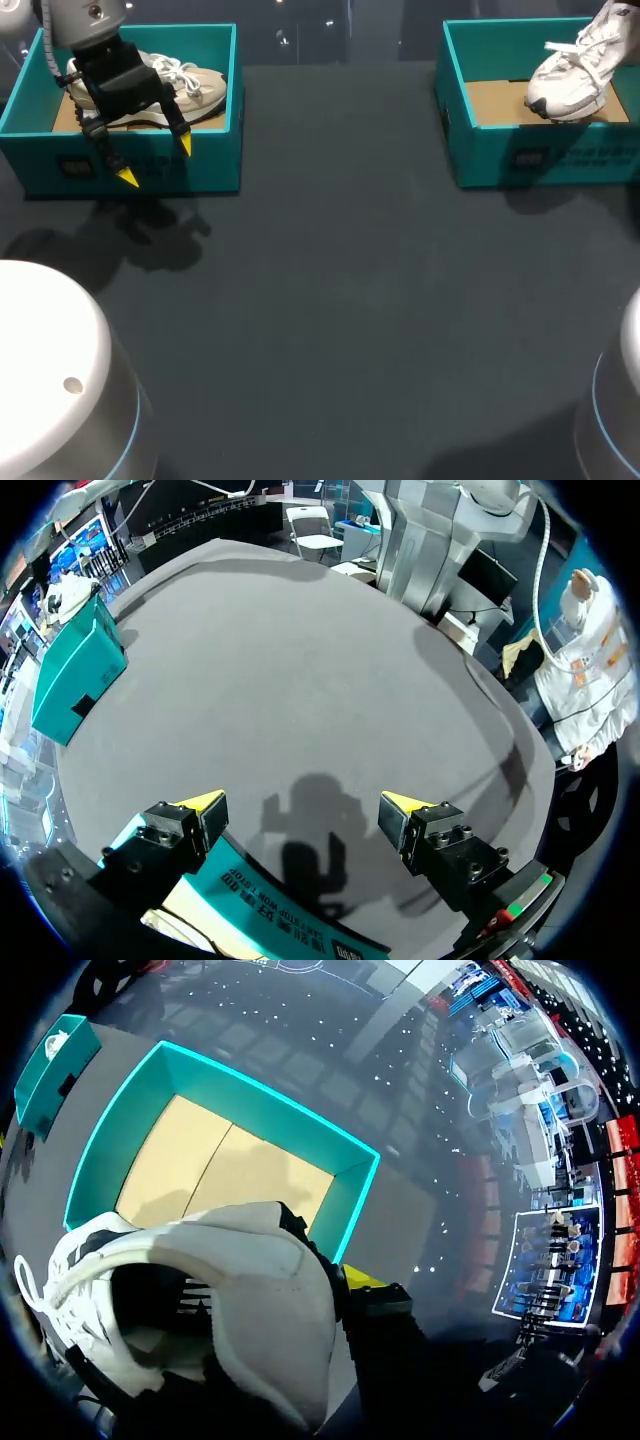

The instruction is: Take the shoe out of the shoebox, open the shoe tongue, remove and reinsert the insole, then place the shoe into the shoebox

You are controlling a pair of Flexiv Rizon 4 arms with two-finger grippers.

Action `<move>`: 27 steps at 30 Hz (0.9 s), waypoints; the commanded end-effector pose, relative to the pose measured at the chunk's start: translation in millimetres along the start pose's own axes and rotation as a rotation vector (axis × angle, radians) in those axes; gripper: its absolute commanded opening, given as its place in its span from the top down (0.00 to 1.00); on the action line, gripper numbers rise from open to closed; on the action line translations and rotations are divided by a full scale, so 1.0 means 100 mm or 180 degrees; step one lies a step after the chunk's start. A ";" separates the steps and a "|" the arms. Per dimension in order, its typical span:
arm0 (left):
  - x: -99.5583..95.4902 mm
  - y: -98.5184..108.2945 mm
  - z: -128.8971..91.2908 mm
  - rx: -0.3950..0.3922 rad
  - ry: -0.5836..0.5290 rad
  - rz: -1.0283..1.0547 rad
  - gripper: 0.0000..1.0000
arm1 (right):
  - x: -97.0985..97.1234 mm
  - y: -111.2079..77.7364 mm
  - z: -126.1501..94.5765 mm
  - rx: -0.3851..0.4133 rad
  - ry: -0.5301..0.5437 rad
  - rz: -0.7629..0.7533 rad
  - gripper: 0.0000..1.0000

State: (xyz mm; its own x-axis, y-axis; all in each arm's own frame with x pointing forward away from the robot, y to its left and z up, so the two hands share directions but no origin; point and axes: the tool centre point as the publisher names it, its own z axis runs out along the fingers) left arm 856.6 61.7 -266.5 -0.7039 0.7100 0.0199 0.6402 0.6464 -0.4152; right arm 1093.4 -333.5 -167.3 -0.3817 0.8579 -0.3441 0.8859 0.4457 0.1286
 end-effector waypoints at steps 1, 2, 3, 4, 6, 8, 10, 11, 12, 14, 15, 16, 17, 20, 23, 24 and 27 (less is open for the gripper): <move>0.00 0.00 0.00 -0.0006 0.0003 0.0001 0.00 | -0.01 0.08 -0.03 0.0107 -0.0078 0.0279 1.00; 0.00 0.00 0.00 -0.0006 0.0003 0.0001 0.00 | -0.01 0.06 -0.03 0.0089 -0.0177 0.0454 1.00; 0.00 0.00 0.00 -0.0006 0.0003 0.0001 0.00 | 0.01 0.02 -0.02 0.0077 -0.0155 0.0589 1.00; 0.00 0.00 0.00 -0.0006 0.0003 0.0001 0.00 | 0.01 -0.02 0.00 0.0120 -0.0138 0.0755 1.00; 0.00 0.00 0.00 -0.0006 0.0003 0.0001 0.00 | 0.04 -0.11 0.03 0.0151 -0.0259 0.1027 1.00; 0.00 0.00 0.00 -0.0006 0.0003 0.0001 0.00 | 0.05 -0.20 0.05 0.0162 -0.0350 0.1263 1.00; 0.00 0.00 0.00 -0.0006 0.0003 0.0001 0.00 | 0.08 -0.28 0.07 0.0152 -0.0426 0.1382 1.00; 0.00 0.00 0.00 -0.0006 0.0003 0.0001 0.00 | 0.09 -0.32 0.07 0.0064 -0.0428 0.1519 1.00; 0.00 0.00 0.00 -0.0006 0.0003 0.0001 0.00 | 0.11 -0.36 0.07 0.0018 -0.0468 0.1592 1.00; 0.00 0.00 0.00 -0.0006 0.0003 0.0001 0.00 | 0.14 -0.43 0.07 -0.0063 -0.0561 0.1784 1.00; 0.00 0.00 0.00 -0.0006 0.0003 0.0001 0.00 | 0.15 -0.46 0.04 -0.0169 -0.0620 0.1927 1.00; 0.00 0.00 0.00 -0.0006 0.0003 0.0001 0.00 | 0.15 -0.46 0.04 -0.0169 -0.0620 0.1927 1.00; 0.00 0.00 0.00 -0.0006 0.0003 0.0001 0.00 | 0.15 -0.46 0.04 -0.0169 -0.0620 0.1927 1.00; 0.00 0.00 0.00 -0.0006 0.0003 0.0001 0.00 | 0.15 -0.46 0.04 -0.0169 -0.0620 0.1927 1.00; 0.00 0.00 0.00 -0.0006 0.0003 0.0001 0.00 | 0.15 -0.46 0.04 -0.0169 -0.0620 0.1927 1.00; 0.00 0.00 0.00 -0.0006 0.0003 0.0001 0.00 | 0.15 -0.46 0.04 -0.0169 -0.0620 0.1927 1.00; 0.00 0.00 0.00 -0.0006 0.0003 0.0001 0.00 | 0.15 -0.46 0.04 -0.0169 -0.0620 0.1927 1.00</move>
State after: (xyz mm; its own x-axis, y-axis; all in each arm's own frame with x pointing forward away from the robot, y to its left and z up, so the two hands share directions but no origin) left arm 856.6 61.7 -266.5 -0.7039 0.7100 0.0199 0.6402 0.6464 -0.4152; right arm 1052.5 -341.4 -183.9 0.2420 0.8996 -0.3634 0.9210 -0.0951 0.3778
